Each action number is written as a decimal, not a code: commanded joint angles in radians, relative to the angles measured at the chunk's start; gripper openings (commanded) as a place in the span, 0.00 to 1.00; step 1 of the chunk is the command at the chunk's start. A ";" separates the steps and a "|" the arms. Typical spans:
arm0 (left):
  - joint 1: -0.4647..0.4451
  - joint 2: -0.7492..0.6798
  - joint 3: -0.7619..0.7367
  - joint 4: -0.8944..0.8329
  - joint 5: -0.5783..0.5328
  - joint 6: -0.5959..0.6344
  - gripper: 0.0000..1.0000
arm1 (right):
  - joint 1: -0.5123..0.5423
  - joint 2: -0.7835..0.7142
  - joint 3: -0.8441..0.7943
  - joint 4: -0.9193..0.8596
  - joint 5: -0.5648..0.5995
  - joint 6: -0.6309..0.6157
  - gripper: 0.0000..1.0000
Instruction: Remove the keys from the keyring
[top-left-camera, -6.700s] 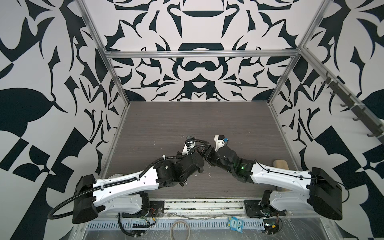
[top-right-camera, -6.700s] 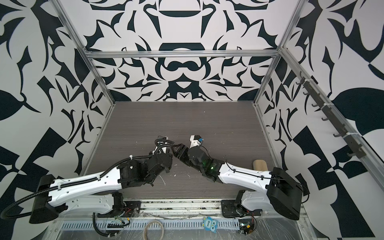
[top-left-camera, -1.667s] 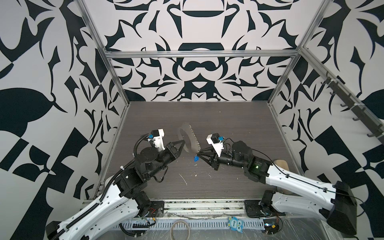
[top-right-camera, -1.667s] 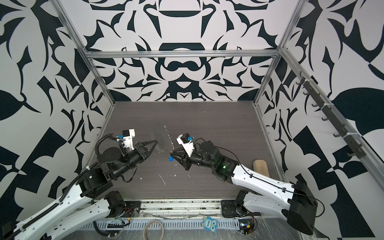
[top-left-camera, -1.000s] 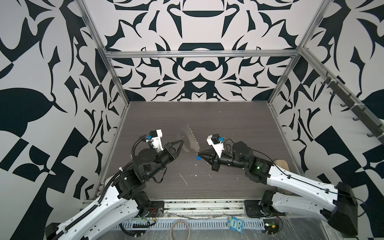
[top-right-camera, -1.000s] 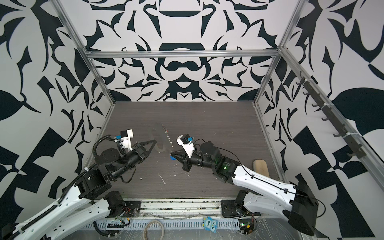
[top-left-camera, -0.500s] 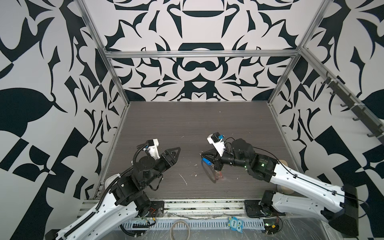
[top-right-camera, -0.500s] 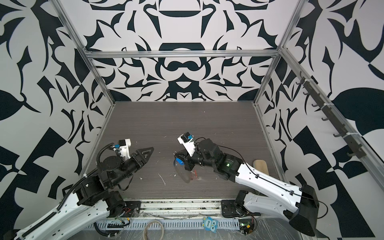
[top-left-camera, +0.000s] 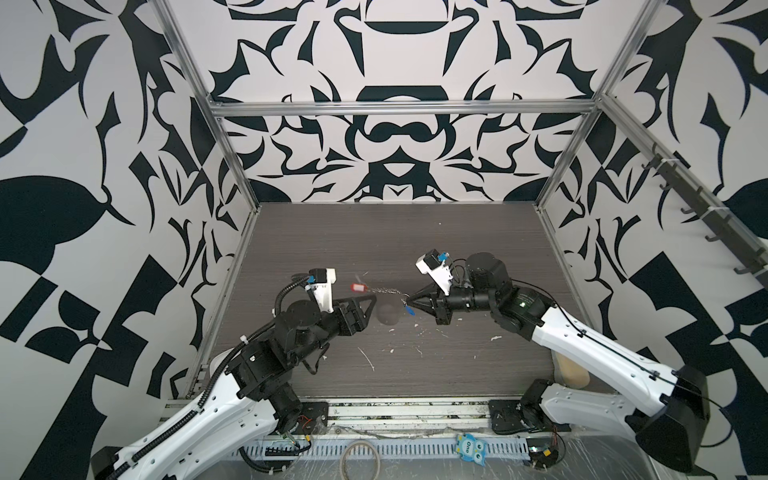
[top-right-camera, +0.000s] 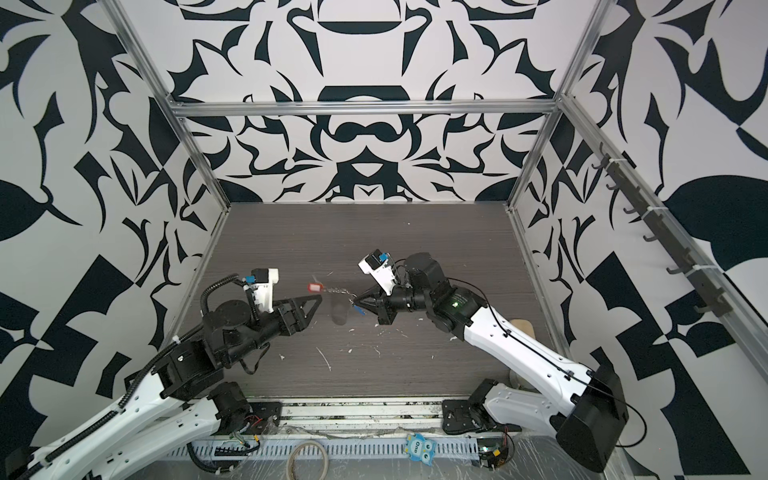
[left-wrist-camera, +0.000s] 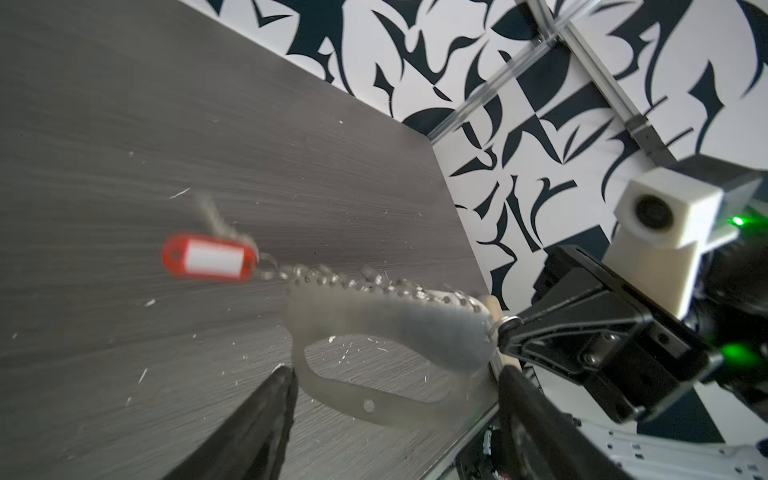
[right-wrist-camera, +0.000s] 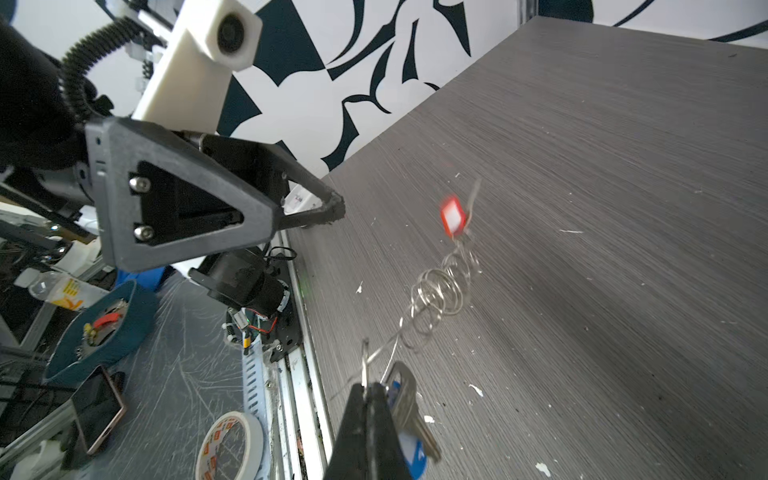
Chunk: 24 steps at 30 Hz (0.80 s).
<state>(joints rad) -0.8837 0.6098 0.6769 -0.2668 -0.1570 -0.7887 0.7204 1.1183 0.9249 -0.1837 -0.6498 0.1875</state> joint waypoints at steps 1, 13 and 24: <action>0.002 0.016 0.049 0.101 0.077 0.161 0.79 | -0.019 -0.013 0.065 0.018 -0.138 -0.042 0.00; 0.002 0.123 0.105 0.159 0.365 0.317 0.65 | -0.026 -0.041 0.065 0.031 -0.275 -0.053 0.00; 0.002 0.133 0.125 0.163 0.460 0.350 0.43 | -0.026 -0.083 0.035 0.100 -0.297 0.000 0.00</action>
<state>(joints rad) -0.8837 0.7490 0.7742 -0.1295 0.2440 -0.4633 0.6994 1.0630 0.9508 -0.1631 -0.9169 0.1642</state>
